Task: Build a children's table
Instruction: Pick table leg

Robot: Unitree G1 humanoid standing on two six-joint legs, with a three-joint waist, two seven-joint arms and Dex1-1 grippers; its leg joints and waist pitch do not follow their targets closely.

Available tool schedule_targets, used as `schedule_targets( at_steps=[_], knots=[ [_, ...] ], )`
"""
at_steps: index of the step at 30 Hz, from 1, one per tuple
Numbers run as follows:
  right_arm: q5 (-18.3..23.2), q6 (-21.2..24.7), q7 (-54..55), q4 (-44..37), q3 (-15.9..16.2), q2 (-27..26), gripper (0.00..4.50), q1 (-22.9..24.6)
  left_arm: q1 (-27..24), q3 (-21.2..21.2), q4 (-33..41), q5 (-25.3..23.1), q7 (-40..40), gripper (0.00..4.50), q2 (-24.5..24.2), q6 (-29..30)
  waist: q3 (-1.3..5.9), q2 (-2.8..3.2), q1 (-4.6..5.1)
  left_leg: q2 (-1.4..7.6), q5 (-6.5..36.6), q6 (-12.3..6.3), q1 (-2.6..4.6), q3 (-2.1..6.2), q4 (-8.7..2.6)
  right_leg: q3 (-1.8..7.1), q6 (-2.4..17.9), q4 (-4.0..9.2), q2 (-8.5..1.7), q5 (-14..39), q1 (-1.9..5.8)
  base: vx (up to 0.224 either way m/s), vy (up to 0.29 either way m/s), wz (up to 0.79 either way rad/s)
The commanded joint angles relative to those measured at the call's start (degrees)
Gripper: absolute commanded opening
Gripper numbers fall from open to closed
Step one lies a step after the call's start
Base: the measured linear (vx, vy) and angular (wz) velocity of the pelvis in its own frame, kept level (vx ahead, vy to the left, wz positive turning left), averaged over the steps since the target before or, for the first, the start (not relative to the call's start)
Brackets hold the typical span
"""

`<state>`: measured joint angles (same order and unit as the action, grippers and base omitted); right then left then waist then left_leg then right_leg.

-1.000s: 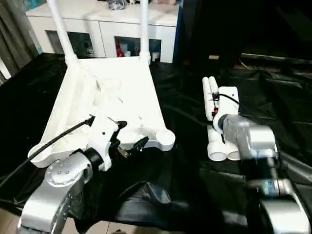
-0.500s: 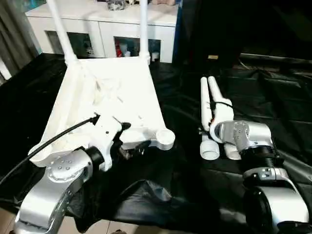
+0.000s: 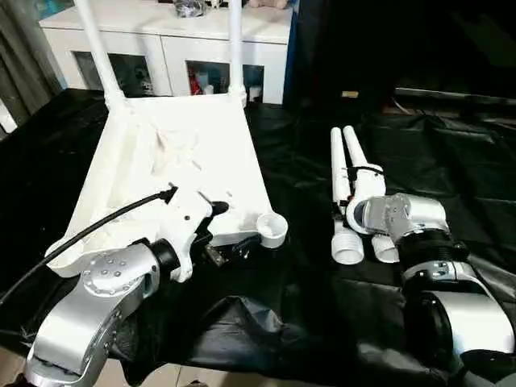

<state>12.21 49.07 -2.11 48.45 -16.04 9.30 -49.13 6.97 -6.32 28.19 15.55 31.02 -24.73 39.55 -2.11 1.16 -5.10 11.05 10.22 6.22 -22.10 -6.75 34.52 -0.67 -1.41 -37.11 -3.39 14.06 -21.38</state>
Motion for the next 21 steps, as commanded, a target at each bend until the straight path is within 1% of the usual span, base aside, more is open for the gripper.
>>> schedule_targets(
  at_steps=[1, 2, 3, 4, 5, 6, 7, 9, 11, 12, 13, 14, 16, 17, 18, 19, 20, 21],
  knots=[
    [1.4, -0.3, 0.5, 0.4, -1.4, -0.1, 3.10, -0.2, -0.1, 1.0, -0.6, -0.8, -1.0, 4.50, 0.0, 0.1, 3.38, 0.00, -0.16, 0.18, 6.2, 3.32, 0.71, -1.46, -3.80, 0.84, 10.4, 3.59, -2.24, -5.4, 2.23, 0.000, 0.000, 0.00],
    [2.1, -0.2, 0.6, 0.2, -2.2, -0.2, 2.84, 0.0, -0.1, 1.4, -0.6, -0.8, -1.3, 4.50, 0.1, 0.1, 3.36, 0.23, -0.23, 0.14, 6.1, 3.34, 0.68, -1.40, -3.82, 0.79, 10.4, 3.54, -2.26, -5.5, 2.22, 0.000, 0.000, 0.00],
    [2.6, 0.0, 0.5, 0.0, -2.8, -0.3, 2.84, 0.2, -0.1, 1.7, -0.6, -0.7, -1.4, 4.50, 0.0, 0.2, 3.35, 0.18, -0.18, 0.13, 6.2, 3.31, 0.68, -1.46, -3.81, 0.82, 10.4, 3.61, -2.22, -5.5, 2.17, 0.000, 0.000, 0.00],
    [2.9, -0.1, 0.4, 0.0, -3.1, -0.2, 2.76, 0.3, -0.1, 2.0, -0.5, -0.6, -1.5, 4.50, -0.1, 0.3, 3.40, 0.37, -0.15, 0.14, 6.6, 3.55, 0.72, -1.39, -3.80, 0.78, 10.4, 3.59, -2.18, -5.7, 2.15, 0.000, 0.000, 0.00],
    [3.3, -0.1, 0.4, -0.1, -3.6, -0.2, 2.64, 0.5, -0.1, 2.3, -0.4, -0.4, -1.4, 4.50, -0.2, 0.6, 3.40, 1.21, -0.22, 0.10, 7.0, 3.95, 0.80, -1.28, -3.75, 0.71, 10.5, 3.56, -2.17, -5.7, 2.01, 0.000, 0.000, 0.00],
    [3.5, -0.1, 0.2, -0.3, -3.9, -0.1, 2.51, 0.8, 0.1, 2.6, -0.6, -0.1, -1.2, 4.50, -0.3, 0.6, 3.35, 0.91, -0.13, 0.12, 7.4, 3.98, 0.81, -1.33, -3.80, 0.71, 10.5, 3.68, -2.14, -5.6, 2.01, 0.000, 0.000, 0.00],
    [3.5, -0.1, 0.2, -0.3, -3.9, -0.1, 2.39, 0.8, 0.1, 2.6, -0.6, -0.1, -1.2, 4.50, -0.4, 0.6, 3.42, 1.31, -0.21, 0.09, 7.6, 4.15, 0.85, -1.26, -3.74, 0.71, 10.6, 3.54, -2.18, -5.7, 2.04, 0.000, 0.000, 0.00],
    [4.3, -0.3, 0.5, -1.0, -5.0, -0.1, 2.26, 1.1, 1.1, 2.9, -2.0, 0.2, -1.1, 4.50, -0.3, 0.2, 3.36, 1.21, -0.16, 0.03, 8.2, 4.18, 0.81, -1.30, -3.76, 0.72, 10.9, 3.64, -2.10, -5.7, 2.09, 0.000, 0.000, 0.00],
    [5.1, 0.1, 1.1, -2.6, -6.0, -0.1, 2.07, 1.4, 2.9, 3.7, -4.0, 0.8, -1.4, 4.50, 0.5, -0.1, 3.35, 2.08, -0.13, -0.07, 8.9, 4.38, 0.99, -1.32, -3.68, 0.74, 11.0, 3.75, -2.05, -4.9, 1.96, 0.000, 0.000, 0.00],
    [5.4, 0.4, 1.3, -3.1, -6.3, -0.1, 1.97, 1.5, 3.4, 4.0, -4.5, 1.0, -1.5, 4.50, 0.7, -0.3, 3.39, 1.83, -0.12, -0.04, 8.7, 4.28, 0.98, -1.34, -3.67, 0.75, 11.1, 3.79, -2.03, -5.1, 2.05, 0.000, 0.000, 0.00],
    [5.4, 0.4, 1.3, -3.1, -6.3, -0.1, 1.97, 1.5, 3.4, 4.0, -4.5, 1.0, -1.5, 4.50, 0.7, -0.3, 3.42, 1.97, -0.15, -0.02, 8.1, 4.25, 0.92, -1.27, -3.69, 0.72, 11.2, 3.69, -2.05, -5.7, 2.13, 0.000, 0.000, 0.00],
    [5.9, 0.8, 0.9, -4.3, -6.5, -0.1, 1.92, 1.9, 4.8, 4.8, -6.1, 1.8, -2.0, 4.50, 1.9, 0.0, 3.43, 1.98, -0.08, -0.01, 7.3, 4.19, 0.77, -1.24, -3.66, 0.72, 11.3, 3.60, -2.06, -6.7, 2.29, 0.000, 0.000, 0.00],
    [6.2, 1.4, 0.6, -4.7, -6.8, 0.0, 1.86, 2.1, 6.0, 5.1, -7.5, 2.0, -2.3, 4.50, 2.6, -0.1, 3.53, 2.11, -0.07, -0.11, 6.6, 4.09, 0.85, -1.32, -3.52, 0.72, 11.6, 3.61, -1.98, -7.6, 2.28, 0.000, 0.000, 0.00],
    [6.1, 1.7, 0.2, -4.6, -6.8, 0.4, 1.84, 2.9, 8.5, 4.6, -10.4, 1.7, -2.7, 4.50, 3.8, -0.3, 3.48, 2.02, 0.01, -0.15, 6.5, 4.01, 0.77, -1.34, -3.56, 0.72, 11.7, 3.64, -1.98, -7.5, 2.37, 0.000, 0.000, 0.00],
    [6.2, 1.8, 0.0, -4.7, -6.8, 0.6, 1.84, 3.3, 9.5, 4.3, -11.4, 1.6, -2.9, 4.50, 4.1, -0.4, 3.54, 2.07, -0.12, -0.08, 6.5, 3.93, 0.91, -1.36, -3.49, 0.78, 11.8, 3.66, -2.08, -7.4, 2.33, 0.000, 0.000, 0.00],
    [7.0, 2.0, -0.4, -5.5, -7.5, 0.7, 1.84, 3.7, 11.5, 4.7, -12.8, 2.1, -3.8, 4.50, 5.5, -0.1, 3.51, 2.07, -0.08, -0.13, 6.2, 3.93, 0.77, -1.32, -3.55, 0.77, 11.8, 3.64, -2.07, -7.4, 2.45, 0.000, 0.000, 0.00],
    [7.3, 2.1, -0.6, -5.8, -7.7, 0.7, 1.84, 3.8, 12.1, 5.0, -13.3, 2.4, -4.2, 4.50, 6.0, 0.1, 3.48, 1.80, -0.10, -0.13, 6.2, 3.79, 0.80, -1.42, -3.55, 0.79, 11.7, 3.74, -2.04, -7.5, 2.47, 0.000, 0.000, 0.00],
    [7.7, 2.2, -0.8, -6.2, -8.1, 0.7, 1.83, 4.0, 12.9, 5.4, -13.8, 2.8, -4.7, 4.50, 6.7, 0.2, 3.65, 1.88, -0.28, -0.03, 5.3, 3.65, 0.84, -1.35, -3.43, 0.83, 11.8, 3.61, -2.17, -8.5, 2.58, 0.000, 0.000, 0.00]
  ],
)
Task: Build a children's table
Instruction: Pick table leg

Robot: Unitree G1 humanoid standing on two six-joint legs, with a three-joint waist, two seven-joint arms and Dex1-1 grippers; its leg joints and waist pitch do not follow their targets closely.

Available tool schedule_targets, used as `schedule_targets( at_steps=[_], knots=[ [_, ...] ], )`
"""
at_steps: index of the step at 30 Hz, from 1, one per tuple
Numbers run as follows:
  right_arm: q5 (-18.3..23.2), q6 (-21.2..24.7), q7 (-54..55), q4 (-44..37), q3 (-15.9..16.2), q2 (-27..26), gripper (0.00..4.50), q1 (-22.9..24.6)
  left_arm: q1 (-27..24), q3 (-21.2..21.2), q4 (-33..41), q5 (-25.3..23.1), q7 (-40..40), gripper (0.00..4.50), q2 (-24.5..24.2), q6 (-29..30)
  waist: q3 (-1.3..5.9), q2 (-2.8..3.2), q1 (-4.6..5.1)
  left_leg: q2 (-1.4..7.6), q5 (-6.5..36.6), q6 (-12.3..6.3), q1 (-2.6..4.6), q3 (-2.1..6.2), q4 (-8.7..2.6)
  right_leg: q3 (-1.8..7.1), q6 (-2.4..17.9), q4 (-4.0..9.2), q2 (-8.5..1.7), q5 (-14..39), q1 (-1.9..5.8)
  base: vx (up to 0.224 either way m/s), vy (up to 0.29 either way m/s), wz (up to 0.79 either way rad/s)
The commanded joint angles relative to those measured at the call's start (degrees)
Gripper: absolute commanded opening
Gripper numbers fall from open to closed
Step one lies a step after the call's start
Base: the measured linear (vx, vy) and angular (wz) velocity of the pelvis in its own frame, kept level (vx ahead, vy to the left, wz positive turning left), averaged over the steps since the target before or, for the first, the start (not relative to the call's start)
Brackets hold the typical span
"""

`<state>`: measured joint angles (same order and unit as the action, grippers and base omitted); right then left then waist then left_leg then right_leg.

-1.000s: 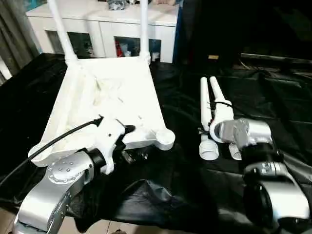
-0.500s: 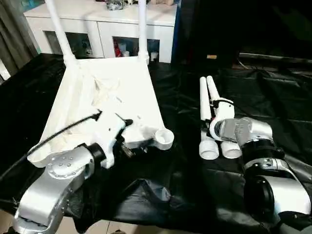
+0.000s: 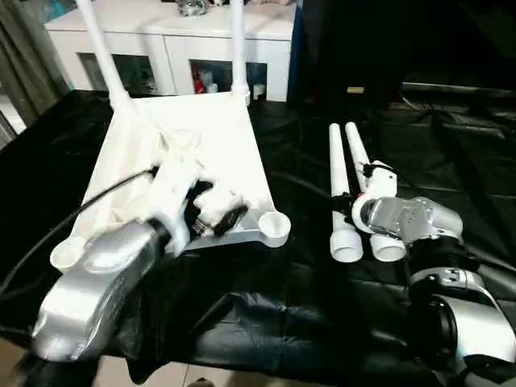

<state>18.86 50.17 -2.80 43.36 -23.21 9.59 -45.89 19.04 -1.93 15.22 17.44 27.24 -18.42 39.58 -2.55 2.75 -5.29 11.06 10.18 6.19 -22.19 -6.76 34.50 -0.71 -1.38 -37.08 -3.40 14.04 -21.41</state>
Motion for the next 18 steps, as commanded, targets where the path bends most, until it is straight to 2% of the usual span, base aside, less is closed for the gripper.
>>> schedule_targets(
  at_steps=[1, 2, 3, 4, 5, 6, 7, 9, 10, 11, 12, 13, 14, 15, 16, 18],
  knots=[
    [1.0, 1.1, -0.1, -1.1, -0.9, 0.4, 1.83, 0.7, 0.8, 1.0, -0.8, 0.9, -0.9, 4.50, 0.4, 0.2, 4.05, 0.25, -0.04, -0.10, 4.9, 3.62, 0.74, -1.31, -3.47, 0.83, 11.8, 3.51, -2.16, -9.0, 2.72, 0.000, 0.000, 0.00],
    [4.2, 0.7, -3.2, -3.8, -2.8, 0.3, 1.83, 1.2, 4.3, 3.3, -3.2, 3.4, -2.7, 4.50, 3.5, 1.6, 4.12, 0.06, 0.04, -0.25, 4.1, 3.18, 0.65, -1.53, -3.25, 0.92, 12.0, 3.45, -2.04, -10.8, 2.90, 0.000, 0.000, 0.00],
    [5.2, 0.6, -4.1, -4.6, -3.4, 0.3, 1.83, 1.2, 5.4, 4.0, -3.9, 4.2, -3.2, 4.50, 4.5, 2.2, 4.22, -0.75, -0.23, -0.14, 3.6, 2.66, 0.74, -1.60, -3.23, 0.95, 12.2, 3.60, -2.14, -11.6, 2.97, 0.000, 0.000, 0.00],
    [7.3, 0.3, -6.6, -6.9, -4.1, -0.1, 1.83, 1.6, 7.4, 5.2, -5.4, 5.5, -4.0, 4.50, 6.2, 3.3, 4.33, -0.84, -0.34, -0.24, 2.3, 2.06, 0.45, -1.47, -3.26, 0.86, 12.5, 3.30, -2.19, -12.5, 3.27, 0.000, 0.000, 0.00],
    [9.5, -0.2, -9.4, -9.3, -4.7, -0.5, 1.83, 2.1, 9.3, 6.5, -6.7, 7.1, -4.9, 4.50, 8.1, 4.5, 4.21, -0.87, -0.59, -0.29, 2.1, 1.14, 0.48, -1.68, -3.08, 0.98, 12.7, 3.35, -2.19, -13.2, 3.15, 0.000, 0.000, 0.00],
    [11.8, -0.4, -12.8, -12.2, -4.9, -0.9, 1.83, 3.0, 11.5, 8.6, -8.6, 9.7, -6.3, 4.50, 10.7, 5.9, 4.36, -0.87, -0.72, -0.16, 1.5, 0.75, 0.48, -1.51, -3.05, 0.95, 12.8, 3.30, -2.35, -13.7, 3.24, 0.000, 0.000, 0.00],
    [14.8, -1.1, -18.8, -17.4, -4.0, -1.4, 1.83, 5.2, 14.2, 11.3, -11.5, 12.4, -9.1, 4.50, 14.0, 6.5, 4.24, -1.20, -0.77, -0.25, 1.3, -0.20, 0.24, -1.62, -3.05, 0.95, 13.1, 3.29, -2.23, -14.5, 3.36, 0.000, 0.000, 0.00],
    [20.0, 0.0, -27.7, -26.6, -1.8, -2.0, 1.82, 9.9, 18.2, 15.9, -17.0, 16.7, -13.8, 4.50, 18.9, 7.0, 4.26, -1.44, -1.57, -0.25, 0.0, -2.93, 0.22, -1.72, -2.71, 1.04, 13.4, 3.39, -2.21, -17.5, 3.56, 0.000, 0.000, 0.00],
    [20.0, 0.0, -27.7, -26.6, -1.8, -2.0, 1.82, 9.9, 18.2, 15.9, -17.0, 16.7, -13.8, 4.50, 18.9, 7.0, 4.26, -1.44, -1.57, -0.25, 0.0, -2.93, 0.22, -1.72, -2.71, 1.04, 13.4, 3.39, -2.21, -17.5, 3.56, 0.000, 0.000, 0.00],
    [20.8, 0.6, -28.7, -28.2, -1.3, -2.0, 1.82, 10.8, 18.6, 16.4, -17.8, 17.4, -14.2, 4.50, 19.3, 7.2, 4.29, -1.60, -1.76, -0.20, -1.5, -3.82, 0.08, -1.44, -2.84, 0.86, 13.4, 3.26, -2.33, -17.6, 3.51, 0.000, 0.000, 0.00],
    [22.0, 1.8, -29.9, -30.4, -0.5, -2.1, 1.82, 12.0, 19.0, 16.9, -18.6, 18.5, -14.0, 4.50, 19.7, 7.8, 4.36, -1.56, -1.82, -0.13, -1.5, -3.74, 0.18, -1.44, -2.78, 0.90, 13.5, 3.27, -2.45, -17.0, 3.39, 0.000, 0.000, 0.00],
    [23.9, 3.5, -32.0, -33.9, 1.0, -2.1, 1.82, 14.0, 19.8, 17.6, -19.9, 20.2, -13.4, 4.50, 20.3, 8.9, 4.25, -1.77, -1.87, -0.18, -1.2, -3.83, 0.40, -1.72, -2.72, 1.05, 13.8, 3.50, -2.34, -15.5, 3.22, 0.000, 0.000, 0.00],
    [24.3, 3.9, -32.4, -34.6, 1.3, -2.1, 1.82, 14.3, 19.9, 17.6, -20.1, 20.4, -13.2, 4.50, 20.4, 9.2, 4.19, -1.51, -1.98, 0.07, -0.9, -3.85, 0.39, -1.55, -2.91, 1.04, 13.8, 3.57, -2.50, -14.0, 3.14, 0.000, 0.000, 0.00],
    [28.3, 7.2, -35.3, -40.6, 3.4, -2.2, 1.82, 17.0, 21.3, 17.9, -21.1, 22.5, -11.5, 4.50, 21.3, 11.7, 4.24, -1.38, -1.98, 0.18, -0.6, -3.67, 0.50, -1.51, -2.97, 0.95, 13.8, 3.63, -2.50, -13.1, 3.01, 0.000, 0.000, 0.00],
    [28.3, 7.2, -35.3, -40.6, 3.4, -2.2, 1.82, 17.0, 21.3, 17.9, -21.1, 22.5, -11.4, 4.50, 21.3, 11.8, 4.10, -1.46, -2.03, 0.05, -0.9, -3.57, 0.58, -1.63, -2.95, 1.03, 13.6, 3.74, -2.32, -13.0, 3.06, 0.000, 0.000, 0.00],
    [29.9, 8.0, -37.3, -44.8, 5.5, -2.3, 1.82, 19.0, 22.6, 18.0, -20.8, 24.0, -10.3, 4.50, 22.0, 14.0, 4.17, -0.87, -2.25, 0.41, 0.2, -3.02, 0.65, -1.29, -3.06, 0.94, 13.6, 3.68, -2.55, -11.7, 2.77, 0.000, 0.000, 0.00]
  ],
)
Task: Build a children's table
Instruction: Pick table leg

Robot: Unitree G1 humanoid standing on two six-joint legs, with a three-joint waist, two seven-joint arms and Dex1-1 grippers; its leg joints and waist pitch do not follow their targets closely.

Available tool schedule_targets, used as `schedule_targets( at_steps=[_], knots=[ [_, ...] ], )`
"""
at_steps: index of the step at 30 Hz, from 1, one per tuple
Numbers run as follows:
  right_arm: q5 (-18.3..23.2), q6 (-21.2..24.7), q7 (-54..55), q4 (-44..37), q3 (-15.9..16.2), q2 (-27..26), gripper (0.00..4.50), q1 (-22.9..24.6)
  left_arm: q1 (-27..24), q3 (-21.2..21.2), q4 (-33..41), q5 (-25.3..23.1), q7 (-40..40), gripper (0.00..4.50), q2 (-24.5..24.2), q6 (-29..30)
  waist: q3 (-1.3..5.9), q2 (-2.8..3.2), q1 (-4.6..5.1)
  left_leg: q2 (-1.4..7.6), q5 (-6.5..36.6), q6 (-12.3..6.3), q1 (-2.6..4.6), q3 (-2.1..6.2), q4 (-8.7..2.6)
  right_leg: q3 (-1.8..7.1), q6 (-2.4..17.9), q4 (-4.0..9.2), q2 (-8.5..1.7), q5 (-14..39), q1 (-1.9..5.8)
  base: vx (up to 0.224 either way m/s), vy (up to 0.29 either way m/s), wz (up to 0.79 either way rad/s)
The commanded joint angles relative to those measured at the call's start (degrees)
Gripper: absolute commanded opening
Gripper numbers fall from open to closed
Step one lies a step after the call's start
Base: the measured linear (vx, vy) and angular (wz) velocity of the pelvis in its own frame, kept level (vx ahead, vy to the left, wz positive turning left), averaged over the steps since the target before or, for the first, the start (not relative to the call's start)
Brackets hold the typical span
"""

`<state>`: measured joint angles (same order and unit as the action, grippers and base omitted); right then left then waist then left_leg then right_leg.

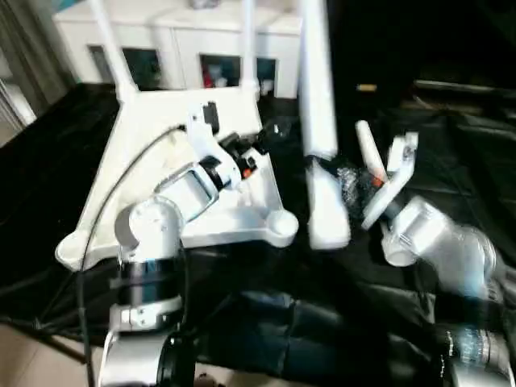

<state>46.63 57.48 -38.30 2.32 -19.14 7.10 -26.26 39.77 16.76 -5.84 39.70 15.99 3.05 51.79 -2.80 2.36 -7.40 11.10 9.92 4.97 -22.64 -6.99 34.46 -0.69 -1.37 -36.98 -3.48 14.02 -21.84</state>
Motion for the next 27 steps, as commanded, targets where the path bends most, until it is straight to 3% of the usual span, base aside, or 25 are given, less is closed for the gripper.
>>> schedule_targets(
  at_steps=[1, 2, 5, 11, 15, 17, 19, 26, 27],
  knots=[
    [2.0, 0.5, -2.2, -5.0, 2.4, 0.2, 1.82, 0.0, 2.3, -0.5, 0.5, 3.1, 1.1, 4.50, 0.8, 2.4, 4.25, -0.62, -0.13, 0.45, 1.6, -0.72, 1.07, -1.15, -3.24, 0.97, 13.7, 3.77, -2.61, -9.7, 3.06, 0.000, 0.000, 0.00],
    [1.8, 0.3, -2.7, -6.1, 3.6, 0.4, 1.82, 0.8, 2.3, -0.7, 1.7, 5.2, 1.2, 4.50, 1.4, 3.1, 4.09, -1.06, -0.38, 0.43, 2.8, 0.13, 1.15, -1.30, -3.32, 1.10, 13.4, 4.06, -2.62, -7.9, 3.11, 0.000, 0.000, 0.00],
    [2.2, 1.0, -2.8, -7.8, 5.0, 0.8, 1.82, 2.0, 1.7, -1.5, 4.7, 9.1, 1.8, 4.50, 2.6, 5.2, 3.92, -1.02, -0.64, 0.47, 3.6, 0.82, 1.00, -1.21, -3.56, 1.13, 12.6, 4.24, -2.77, -5.1, 3.05, 0.000, 0.000, 0.00],
    [0.7, 0.7, -3.1, -8.5, 7.9, 2.1, 1.82, 2.4, 0.6, -1.9, 7.2, 10.2, 2.3, 4.50, 3.2, 7.8, 3.70, -1.28, -0.68, 0.29, 4.2, 1.50, 0.78, -1.21, -3.84, 1.22, 10.0, 4.74, -2.72, -1.4, 2.93, 0.000, 0.000, 0.00],
    [0.0, -0.4, -2.6, -8.0, 8.6, 2.2, 1.82, 2.3, -0.3, -1.3, 8.0, 10.5, -0.3, 4.50, 2.2, 7.4, 3.77, -1.44, -0.71, 0.30, 3.5, 1.71, 0.69, -1.17, -3.83, 1.21, 9.5, 4.65, -2.74, -2.4, 2.94, 0.000, 0.000, 0.00],
    [0.0, -0.9, -2.4, -7.8, 8.9, 2.4, 1.82, 2.3, -0.7, -1.3, 8.6, 10.5, -0.8, 4.13, 1.7, 7.9, 3.85, -1.33, -0.69, 0.26, 2.6, 1.77, 0.67, -1.18, -3.75, 1.18, 9.5, 4.49, -2.63, -4.1, 2.91, 0.000, 0.000, 0.00],
    [-0.6, -1.6, -1.9, -7.4, 9.4, 2.4, 1.82, 2.0, -1.6, -2.8, 9.6, 9.1, -0.2, 4.13, 0.2, 8.9, 3.88, -1.26, -0.64, 0.24, 2.2, 1.72, 0.70, -1.16, -3.74, 1.14, 9.3, 4.42, -2.56, -4.8, 2.86, 0.000, 0.000, 0.00],
    [-3.0, -3.3, -0.4, -7.0, 10.1, 3.3, 1.82, 0.8, -3.4, -5.4, 10.5, 6.7, -1.6, 3.55, -1.1, 9.1, 3.77, -1.18, -0.53, 0.38, 3.3, 2.59, 0.82, -1.19, -3.95, 1.15, 8.3, 4.64, -2.50, -2.9, 2.73, 0.000, 0.000, 0.00],
    [-3.5, -3.8, -0.1, -6.9, 10.4, 3.6, 1.82, 0.5, -3.4, -5.9, 10.5, 5.9, -2.4, 3.29, -1.3, 8.6, 3.80, -1.16, -0.57, 0.32, 3.1, 2.81, 0.84, -1.21, -3.92, 1.19, 8.1, 4.62, -2.50, -3.2, 2.74, 0.000, 0.000, 0.00]
  ],
)
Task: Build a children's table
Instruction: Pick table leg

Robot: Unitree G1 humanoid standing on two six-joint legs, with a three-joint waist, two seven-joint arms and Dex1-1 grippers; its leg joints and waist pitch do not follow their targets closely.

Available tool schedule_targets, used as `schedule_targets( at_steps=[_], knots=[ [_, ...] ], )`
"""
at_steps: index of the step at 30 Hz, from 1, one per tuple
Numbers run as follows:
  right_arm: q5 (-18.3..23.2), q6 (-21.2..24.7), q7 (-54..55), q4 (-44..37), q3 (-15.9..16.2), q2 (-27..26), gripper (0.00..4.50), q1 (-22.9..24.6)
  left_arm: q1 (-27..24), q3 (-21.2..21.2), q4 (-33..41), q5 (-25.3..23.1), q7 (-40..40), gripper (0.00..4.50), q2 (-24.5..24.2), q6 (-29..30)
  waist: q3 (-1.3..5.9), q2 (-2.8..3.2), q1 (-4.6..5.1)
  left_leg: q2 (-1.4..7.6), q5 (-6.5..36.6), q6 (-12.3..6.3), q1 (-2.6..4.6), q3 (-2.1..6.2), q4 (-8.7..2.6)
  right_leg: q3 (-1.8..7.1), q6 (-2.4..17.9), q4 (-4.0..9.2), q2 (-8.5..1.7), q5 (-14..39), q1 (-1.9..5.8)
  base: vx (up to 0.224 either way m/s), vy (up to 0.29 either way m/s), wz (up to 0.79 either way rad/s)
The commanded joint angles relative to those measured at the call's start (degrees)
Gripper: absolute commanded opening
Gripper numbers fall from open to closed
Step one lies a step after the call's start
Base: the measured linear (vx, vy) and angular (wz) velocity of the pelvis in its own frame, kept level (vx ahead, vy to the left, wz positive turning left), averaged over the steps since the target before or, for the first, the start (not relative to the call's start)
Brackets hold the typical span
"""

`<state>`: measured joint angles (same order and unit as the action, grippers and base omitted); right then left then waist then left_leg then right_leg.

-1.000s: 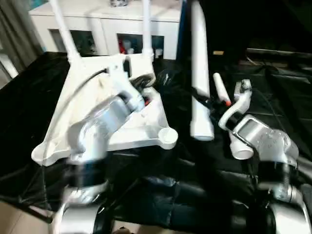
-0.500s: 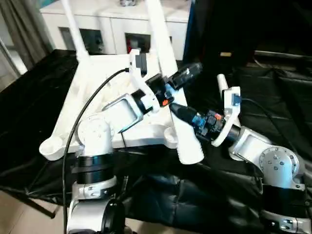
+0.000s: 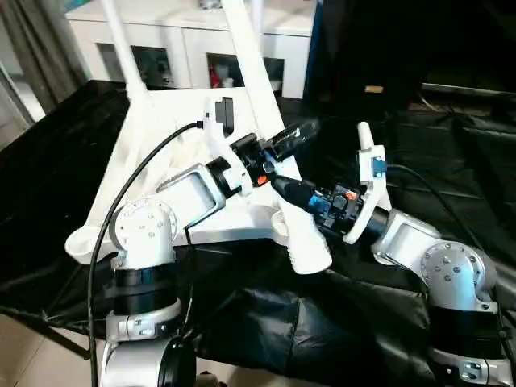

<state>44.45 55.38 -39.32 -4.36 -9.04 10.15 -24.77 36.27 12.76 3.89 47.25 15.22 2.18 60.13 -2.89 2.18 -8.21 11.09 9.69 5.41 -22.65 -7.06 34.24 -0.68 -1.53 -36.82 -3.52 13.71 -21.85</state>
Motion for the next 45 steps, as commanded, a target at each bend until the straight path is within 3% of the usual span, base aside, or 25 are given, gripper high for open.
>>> schedule_targets(
  at_steps=[1, 6, 10, 16, 22, 26, 29, 30, 32, 38, 45],
  knots=[
    [-1.3, -1.7, 0.9, -0.2, 0.3, 0.5, 1.82, -1.0, 0.1, -1.9, 0.8, -1.6, -1.7, 3.29, -0.4, 0.3, 3.90, -0.98, 0.26, 0.36, 3.4, 2.46, 0.81, -1.12, -3.72, 1.19, 8.1, 4.44, -2.48, -3.0, 2.78, 0.000, 0.000, 0.00],
    [-5.0, -4.4, 3.8, 0.1, 2.7, 1.2, 1.82, -2.2, 0.0, -1.9, 1.4, -3.0, -5.8, 2.95, 1.4, -0.2, 4.01, -0.74, 0.34, 0.19, 2.3, 2.72, 0.72, -1.08, -3.49, 1.13, 8.4, 4.23, -2.41, -5.6, 2.95, 0.000, 0.000, 0.00],
    [-9.1, -6.0, 5.8, 0.8, 5.3, 1.4, 1.82, -3.1, 0.2, -1.7, 0.7, -4.3, -7.8, 2.68, 2.5, -2.2, 3.96, -0.88, 0.57, 0.15, 2.7, 2.72, 0.71, -1.08, -3.45, 1.13, 8.4, 4.37, -2.36, -5.5, 3.00, 0.000, 0.000, 0.00],
    [-11.7, -7.3, 8.0, 1.0, 7.4, 1.3, 1.82, -3.4, 0.9, -0.5, -0.1, -4.6, -9.6, 2.06, 2.9, -3.4, 4.08, -0.79, 0.40, 0.20, 2.6, 2.57, 0.83, -1.08, -3.36, 1.14, 9.0, 4.17, -2.31, -6.8, 2.95, 0.000, 0.000, 0.00],
    [-13.3, -8.1, 8.4, 1.1, 8.9, 1.5, 1.82, -3.5, 0.8, 0.5, -0.6, -4.6, -10.3, 1.94, 2.8, -4.2, 4.10, -0.93, 0.44, 0.18, 2.3, 2.03, 0.76, -1.12, -3.34, 1.10, 9.2, 4.04, -2.31, -7.7, 3.03, 0.000, 0.000, 0.00],
    [-13.7, -8.1, 8.6, 1.0, 9.8, 1.7, 1.82, -3.7, 1.0, 0.8, -0.9, -4.5, -10.0, 1.92, 2.6, -5.1, 4.06, -1.41, 0.55, 0.14, 2.0, 1.64, 0.74, -1.22, -3.31, 1.18, 9.0, 4.11, -2.33, -7.0, 3.09, 0.000, 0.000, 0.00],
    [-14.1, -8.3, 8.3, 1.0, 10.7, 2.1, 1.82, -3.9, 0.9, 0.7, -0.6, -4.4, -8.9, 1.91, 2.3, -5.7, 4.11, -1.19, 0.58, 0.19, 1.4, 1.51, 0.74, -1.18, -3.24, 1.14, 9.1, 4.00, -2.30, -7.6, 3.01, 0.000, 0.000, 0.00],
    [-13.8, -8.0, 8.0, 1.2, 10.7, 2.1, 1.82, -4.1, 0.9, 0.3, -0.3, -4.5, -8.0, 1.91, 1.9, -6.0, 4.11, -1.22, 0.55, 0.17, 1.4, 1.49, 0.73, -1.19, -3.22, 1.15, 9.1, 3.99, -2.31, -7.8, 3.03, 0.000, 0.000, 0.00],
    [-11.5, -5.7, 6.1, 1.3, 9.7, 2.7, 2.52, -4.4, 0.9, -1.8, 0.1, -5.0, -3.8, 1.91, -0.5, -6.3, 4.17, -0.70, 0.48, 0.15, 1.3, 1.54, 0.76, -1.14, -3.16, 1.15, 9.1, 3.83, -2.30, -8.2, 2.93, 0.000, 0.000, 0.00],
    [-9.7, -2.5, -0.5, 0.5, 10.7, 8.9, 3.00, -4.7, 1.9, -7.1, -0.7, -6.9, 6.2, 1.89, -7.9, -6.5, 4.29, -0.51, 0.25, 0.17, 1.7, 2.32, 1.00, -1.09, -3.18, 1.05, 8.6, 3.72, -2.06, -8.9, 2.99, 0.000, 0.000, 0.00],
    [-7.5, 0.5, -6.7, 0.3, 11.3, 14.1, 3.02, -5.7, 4.5, -11.1, -3.1, -8.2, 14.3, 1.89, -13.0, -8.2, 4.35, -0.43, 0.21, 0.08, 2.0, 2.39, 0.91, -1.12, -3.06, 1.02, 10.3, 3.61, -2.26, -9.4, 3.12, 0.000, 0.000, 0.00]
  ],
)
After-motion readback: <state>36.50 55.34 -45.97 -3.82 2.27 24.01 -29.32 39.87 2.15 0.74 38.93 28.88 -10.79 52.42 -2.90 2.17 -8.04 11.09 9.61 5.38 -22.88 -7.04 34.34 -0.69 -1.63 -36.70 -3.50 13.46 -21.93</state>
